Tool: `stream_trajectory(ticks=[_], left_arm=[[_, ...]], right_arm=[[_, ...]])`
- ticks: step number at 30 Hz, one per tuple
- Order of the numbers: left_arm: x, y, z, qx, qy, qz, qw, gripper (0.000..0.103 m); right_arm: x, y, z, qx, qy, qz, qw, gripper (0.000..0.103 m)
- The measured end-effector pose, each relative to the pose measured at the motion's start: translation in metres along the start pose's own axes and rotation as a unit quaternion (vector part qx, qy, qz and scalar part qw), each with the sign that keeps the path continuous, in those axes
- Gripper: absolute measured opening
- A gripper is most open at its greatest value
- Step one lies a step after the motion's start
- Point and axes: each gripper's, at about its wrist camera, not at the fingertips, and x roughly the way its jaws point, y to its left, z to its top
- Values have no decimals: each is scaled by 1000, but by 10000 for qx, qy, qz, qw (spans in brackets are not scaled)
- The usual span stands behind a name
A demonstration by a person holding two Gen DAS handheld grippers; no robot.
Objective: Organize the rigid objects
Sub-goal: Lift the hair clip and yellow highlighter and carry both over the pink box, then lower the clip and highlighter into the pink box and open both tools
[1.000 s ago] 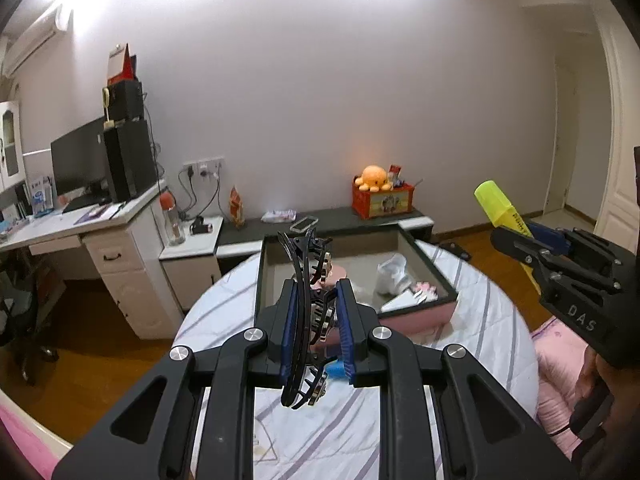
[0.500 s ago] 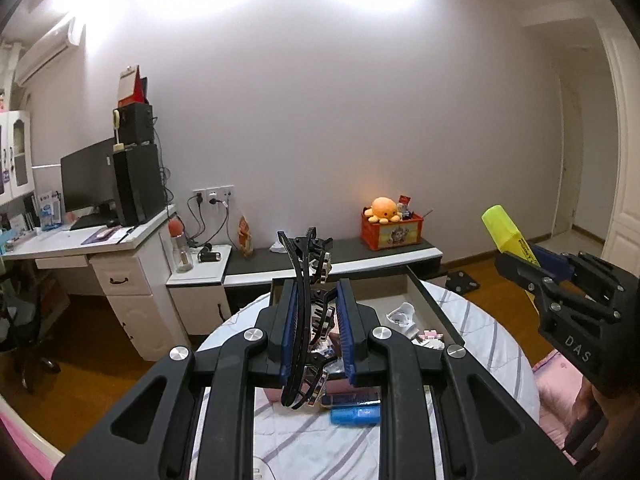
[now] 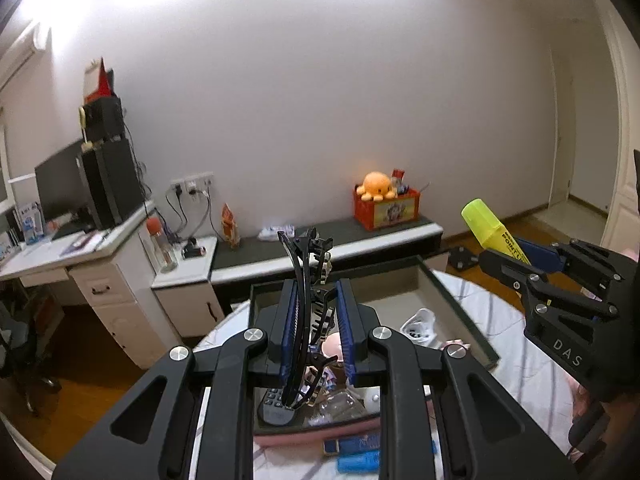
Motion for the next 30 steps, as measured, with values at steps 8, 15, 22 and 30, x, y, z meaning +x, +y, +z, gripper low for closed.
stream_trajectory(ticks=[8,15,22,30], left_arm=[[90,13,-29,-165,902,20,9958,19],[126,11,-50,-221,1325,22,9909,19],[127,16,-53,-265,1333,242,9904,74],[78,22,-50,-377,1037,230,9936,95]], right_arm=[[76,-10,-26,73,739,76,9972,27],[113,-16,-46,159,1227,82,9923,27],[117,-22,-48,341,1268,221,9911,43],[74,-21,-36,425,936,152,9946,82]])
